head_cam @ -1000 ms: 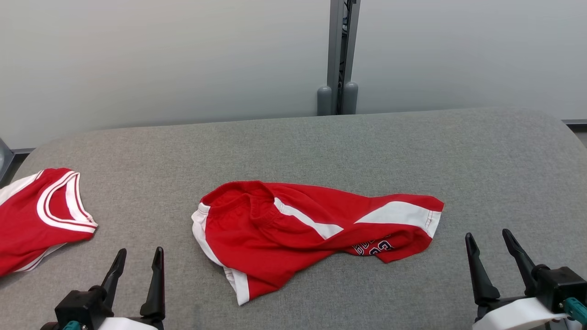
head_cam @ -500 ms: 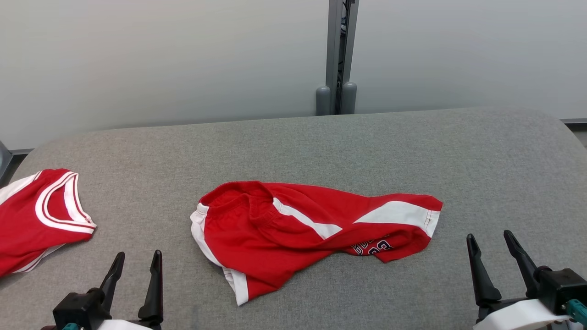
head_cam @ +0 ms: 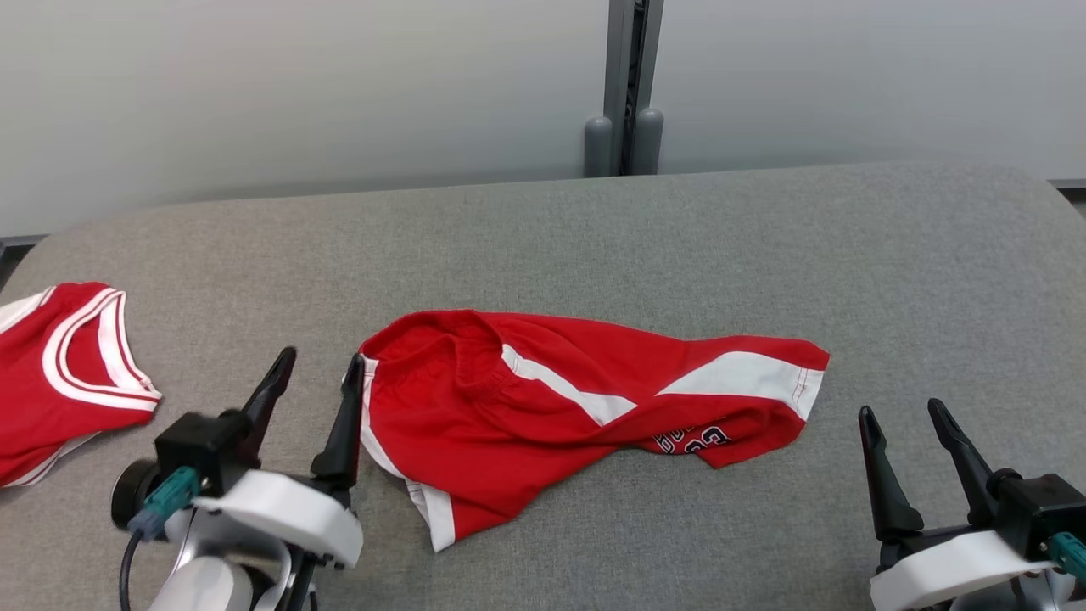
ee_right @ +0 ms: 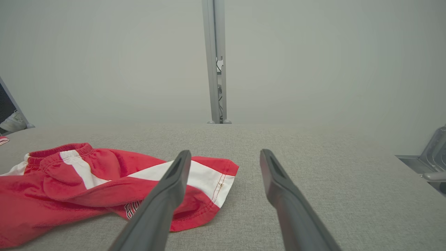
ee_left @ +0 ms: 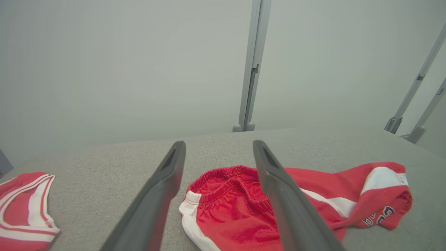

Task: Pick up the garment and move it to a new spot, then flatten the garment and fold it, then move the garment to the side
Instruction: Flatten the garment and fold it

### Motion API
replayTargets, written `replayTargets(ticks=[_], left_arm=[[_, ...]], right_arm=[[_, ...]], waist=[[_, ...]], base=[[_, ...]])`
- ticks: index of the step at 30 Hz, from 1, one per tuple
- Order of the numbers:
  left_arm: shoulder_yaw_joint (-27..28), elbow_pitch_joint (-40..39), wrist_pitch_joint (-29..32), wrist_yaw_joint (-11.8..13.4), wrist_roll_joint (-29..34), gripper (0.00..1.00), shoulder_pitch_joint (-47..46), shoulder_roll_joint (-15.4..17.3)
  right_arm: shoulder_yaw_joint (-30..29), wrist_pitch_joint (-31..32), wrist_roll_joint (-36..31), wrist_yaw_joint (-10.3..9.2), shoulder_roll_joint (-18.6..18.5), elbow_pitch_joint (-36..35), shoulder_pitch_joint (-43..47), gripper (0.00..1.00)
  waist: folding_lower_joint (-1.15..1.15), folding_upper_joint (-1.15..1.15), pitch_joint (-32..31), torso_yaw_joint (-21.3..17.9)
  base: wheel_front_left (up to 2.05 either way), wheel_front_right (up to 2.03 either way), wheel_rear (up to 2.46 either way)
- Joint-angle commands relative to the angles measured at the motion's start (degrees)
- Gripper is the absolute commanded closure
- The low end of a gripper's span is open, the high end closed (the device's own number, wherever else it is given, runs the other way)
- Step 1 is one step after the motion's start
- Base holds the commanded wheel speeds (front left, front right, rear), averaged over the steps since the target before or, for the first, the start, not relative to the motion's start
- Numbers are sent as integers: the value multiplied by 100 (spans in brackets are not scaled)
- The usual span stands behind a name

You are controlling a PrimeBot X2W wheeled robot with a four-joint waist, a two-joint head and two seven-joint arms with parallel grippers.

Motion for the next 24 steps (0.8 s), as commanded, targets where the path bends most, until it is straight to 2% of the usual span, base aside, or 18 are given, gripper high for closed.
replayTargets(ticks=[1,4,5,9,13,24], left_arm=[[-130,108,122,-141,59,0,-438,-39],[-371,357,330,-353,89,0,-972,-164],[-371,357,330,-353,89,0,-972,-164],[-636,851,588,-648,26,0,-1606,-369],[-740,1404,863,-835,-117,0,-2027,-507],[-920,2383,1617,-1130,-442,0,-2515,-641]], right_arm=[[5,-44,23,11,-31,-28,-125,0],[35,-72,11,11,-31,-2,-243,0],[35,-72,11,11,-31,-2,-243,0],[118,-131,25,11,-31,37,-410,0],[135,-202,76,9,-32,112,-559,0],[102,-427,168,9,-31,378,-739,0]], waist=[[0,0,220,-73],[0,0,416,-158],[0,0,416,-158],[0,0,698,-321],[0,0,943,-511],[0,0,1234,-733]], base=[[0,0,0],[0,0,0],[0,0,0],[0,0,0],[0,0,0],[0,0,0]])
